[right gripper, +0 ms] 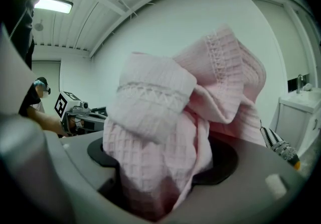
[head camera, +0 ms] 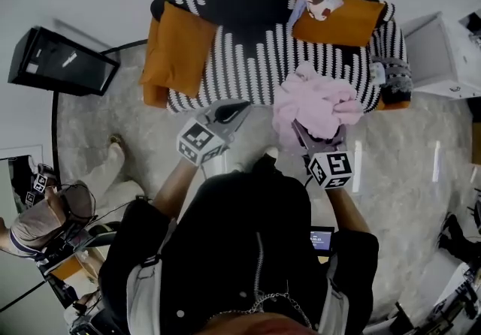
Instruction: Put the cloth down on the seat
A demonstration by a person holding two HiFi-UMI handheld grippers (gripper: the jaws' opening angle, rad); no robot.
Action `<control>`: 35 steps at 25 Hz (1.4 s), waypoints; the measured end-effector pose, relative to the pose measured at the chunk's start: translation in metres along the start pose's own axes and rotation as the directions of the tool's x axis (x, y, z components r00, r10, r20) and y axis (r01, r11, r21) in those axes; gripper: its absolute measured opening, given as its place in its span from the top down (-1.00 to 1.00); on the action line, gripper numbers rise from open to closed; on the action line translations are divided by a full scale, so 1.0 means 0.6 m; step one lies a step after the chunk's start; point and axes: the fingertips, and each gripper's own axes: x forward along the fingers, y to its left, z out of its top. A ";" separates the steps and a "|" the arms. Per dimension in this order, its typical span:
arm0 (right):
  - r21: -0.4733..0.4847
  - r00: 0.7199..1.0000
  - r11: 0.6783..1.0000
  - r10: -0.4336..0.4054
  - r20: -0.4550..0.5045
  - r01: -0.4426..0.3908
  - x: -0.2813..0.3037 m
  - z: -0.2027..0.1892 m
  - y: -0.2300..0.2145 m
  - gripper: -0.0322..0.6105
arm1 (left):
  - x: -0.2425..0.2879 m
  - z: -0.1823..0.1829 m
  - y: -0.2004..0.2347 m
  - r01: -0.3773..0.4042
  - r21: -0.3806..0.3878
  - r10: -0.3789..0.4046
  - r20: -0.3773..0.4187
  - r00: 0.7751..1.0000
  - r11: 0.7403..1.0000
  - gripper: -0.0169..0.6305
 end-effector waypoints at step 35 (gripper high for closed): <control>-0.002 0.993 0.994 0.110 0.033 -0.110 0.111 0.047 -0.104 -0.36 | 0.103 0.050 0.110 -0.146 -0.028 0.146 0.017 0.989 0.989 0.92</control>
